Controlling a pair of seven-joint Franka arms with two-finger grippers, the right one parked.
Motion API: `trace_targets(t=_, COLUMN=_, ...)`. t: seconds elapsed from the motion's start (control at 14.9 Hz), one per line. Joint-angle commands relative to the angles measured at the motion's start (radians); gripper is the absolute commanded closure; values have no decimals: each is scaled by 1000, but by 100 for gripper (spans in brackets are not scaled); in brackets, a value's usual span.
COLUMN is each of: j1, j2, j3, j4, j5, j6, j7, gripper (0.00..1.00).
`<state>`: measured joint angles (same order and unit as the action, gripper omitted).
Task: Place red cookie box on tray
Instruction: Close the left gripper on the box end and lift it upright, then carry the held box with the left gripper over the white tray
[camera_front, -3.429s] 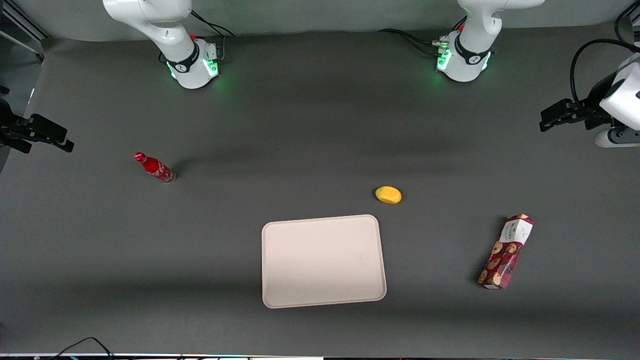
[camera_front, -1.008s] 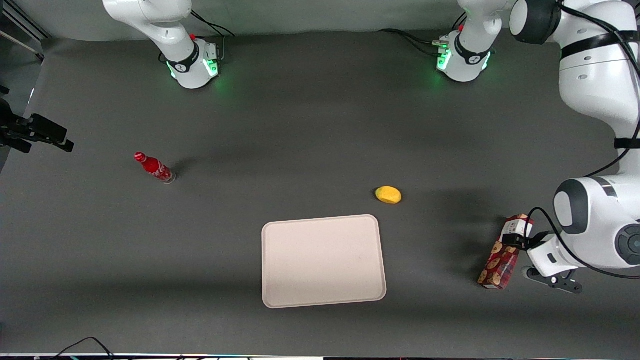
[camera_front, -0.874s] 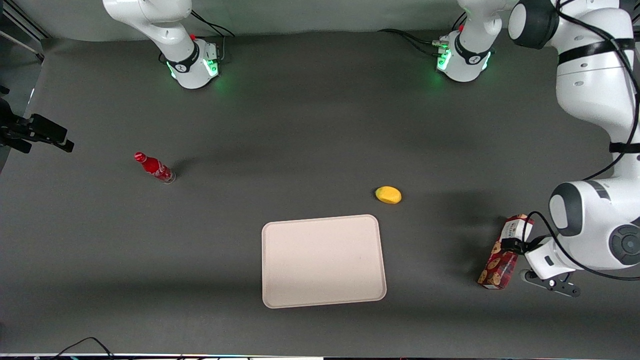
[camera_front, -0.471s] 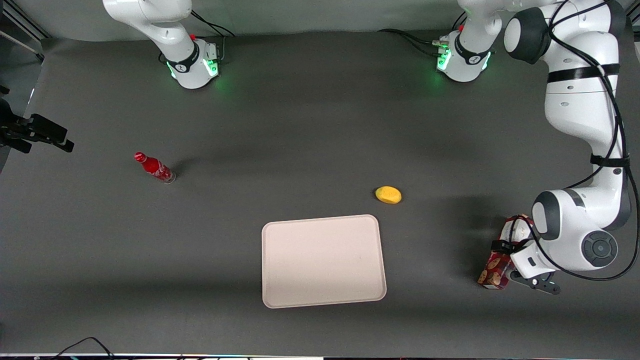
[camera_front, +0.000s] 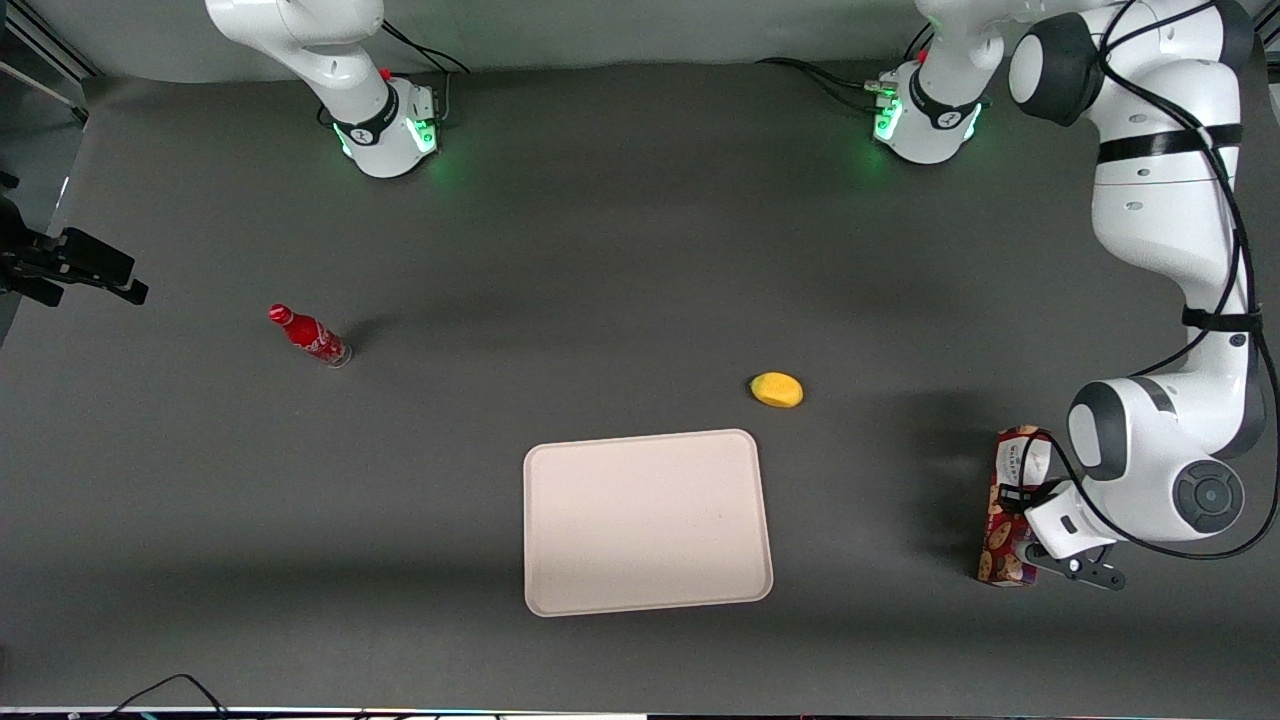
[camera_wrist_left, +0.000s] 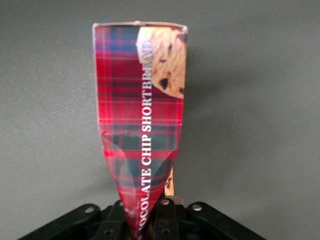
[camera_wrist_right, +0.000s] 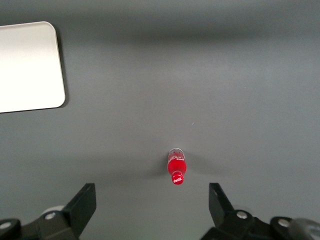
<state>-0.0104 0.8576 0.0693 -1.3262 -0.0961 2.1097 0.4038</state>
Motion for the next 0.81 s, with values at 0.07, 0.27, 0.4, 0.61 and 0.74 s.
trace_targets(t=0.07, j1=-2, j2=-132, j3=9, j4=25, j5=-66, j6=-188, j7=-44, gripper=100)
trace_targets(t=0.27, j1=-6, j2=-256, j3=1, j4=65, j5=-68, j6=-334, j7=-214, gripper=100)
trace_targets(t=0.4, j1=-31, j2=-345, j3=-11, j4=67, j5=-56, j6=-413, j7=-389, gripper=100)
trace_targets(t=0.61, j1=-77, j2=-436, j3=-43, j4=70, j5=-44, j6=-514, j7=-581, gripper=100)
trace_targets(t=0.74, j1=-75, j2=-443, j3=-138, j4=131, j5=-31, j6=-557, j7=-720, gripper=100)
